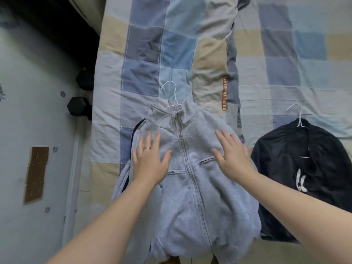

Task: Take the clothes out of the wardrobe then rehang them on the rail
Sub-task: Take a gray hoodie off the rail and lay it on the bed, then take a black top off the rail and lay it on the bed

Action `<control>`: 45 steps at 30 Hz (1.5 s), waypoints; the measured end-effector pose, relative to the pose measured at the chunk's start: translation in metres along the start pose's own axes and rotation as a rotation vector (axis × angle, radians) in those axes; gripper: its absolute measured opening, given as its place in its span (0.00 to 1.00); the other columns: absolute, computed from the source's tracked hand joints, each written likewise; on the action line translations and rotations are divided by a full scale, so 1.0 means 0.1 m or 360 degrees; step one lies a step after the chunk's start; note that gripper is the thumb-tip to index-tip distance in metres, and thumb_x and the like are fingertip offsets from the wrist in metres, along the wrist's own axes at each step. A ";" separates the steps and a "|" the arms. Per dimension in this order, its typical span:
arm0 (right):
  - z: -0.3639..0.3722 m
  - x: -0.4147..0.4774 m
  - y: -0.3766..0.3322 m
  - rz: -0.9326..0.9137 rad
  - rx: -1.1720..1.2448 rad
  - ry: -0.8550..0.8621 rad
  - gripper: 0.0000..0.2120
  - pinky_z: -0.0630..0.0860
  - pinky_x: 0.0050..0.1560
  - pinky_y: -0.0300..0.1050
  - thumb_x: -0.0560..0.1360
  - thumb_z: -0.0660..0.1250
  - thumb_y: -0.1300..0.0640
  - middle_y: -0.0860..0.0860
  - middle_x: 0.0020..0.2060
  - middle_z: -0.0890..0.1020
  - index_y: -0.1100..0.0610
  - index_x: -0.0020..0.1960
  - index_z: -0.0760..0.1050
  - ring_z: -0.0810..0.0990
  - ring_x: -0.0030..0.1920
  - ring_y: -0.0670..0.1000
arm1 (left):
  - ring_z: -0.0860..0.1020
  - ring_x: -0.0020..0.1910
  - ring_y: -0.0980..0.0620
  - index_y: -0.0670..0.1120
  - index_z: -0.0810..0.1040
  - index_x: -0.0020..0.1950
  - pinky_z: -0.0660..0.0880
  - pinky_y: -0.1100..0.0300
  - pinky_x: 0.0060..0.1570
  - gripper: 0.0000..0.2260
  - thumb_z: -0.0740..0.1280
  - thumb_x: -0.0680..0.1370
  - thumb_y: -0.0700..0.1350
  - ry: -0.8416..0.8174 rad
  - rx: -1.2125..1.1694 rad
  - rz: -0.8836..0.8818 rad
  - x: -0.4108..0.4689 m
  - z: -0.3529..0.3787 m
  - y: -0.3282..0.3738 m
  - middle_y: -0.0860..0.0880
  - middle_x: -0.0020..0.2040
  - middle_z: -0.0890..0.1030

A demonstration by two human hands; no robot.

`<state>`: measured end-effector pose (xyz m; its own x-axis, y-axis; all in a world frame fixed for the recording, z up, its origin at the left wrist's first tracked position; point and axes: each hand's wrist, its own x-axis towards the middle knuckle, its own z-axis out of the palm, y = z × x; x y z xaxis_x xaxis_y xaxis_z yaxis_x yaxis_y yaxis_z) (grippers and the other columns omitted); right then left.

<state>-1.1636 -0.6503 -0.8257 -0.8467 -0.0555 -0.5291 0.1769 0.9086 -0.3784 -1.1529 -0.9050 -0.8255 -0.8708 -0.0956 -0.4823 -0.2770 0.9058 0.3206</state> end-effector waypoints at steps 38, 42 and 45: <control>0.11 -6.29 1.40 0.1598 0.0494 0.1057 0.34 0.44 0.74 0.66 0.80 0.53 0.39 0.43 0.79 0.41 0.42 0.79 0.40 0.39 0.79 0.55 | 0.36 0.79 0.52 0.64 0.41 0.79 0.38 0.42 0.75 0.34 0.46 0.75 0.72 -0.0526 0.0693 0.2032 -4.50 0.70 2.98 0.56 0.82 0.42; 0.34 -7.17 1.96 0.1801 0.0542 0.1111 0.33 0.43 0.74 0.66 0.80 0.52 0.38 0.44 0.79 0.41 0.42 0.79 0.40 0.39 0.79 0.55 | 0.36 0.79 0.50 0.63 0.41 0.80 0.38 0.43 0.76 0.33 0.51 0.78 0.69 -0.0582 0.0789 0.2232 -5.29 1.29 3.47 0.55 0.82 0.42; 0.49 -7.76 2.28 0.1947 0.0606 0.1155 0.33 0.42 0.74 0.66 0.80 0.53 0.39 0.44 0.80 0.42 0.43 0.79 0.41 0.39 0.79 0.55 | 0.37 0.79 0.50 0.62 0.42 0.80 0.38 0.42 0.76 0.33 0.52 0.79 0.68 -0.0623 0.0856 0.2402 -5.90 1.68 3.76 0.54 0.82 0.43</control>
<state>-0.4417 -0.4203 -0.5381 -0.1165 0.9698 -0.2144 0.9733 0.0684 -0.2193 -0.6754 -0.4382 -0.5578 -0.0342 0.9777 -0.2073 0.9089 0.1167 0.4004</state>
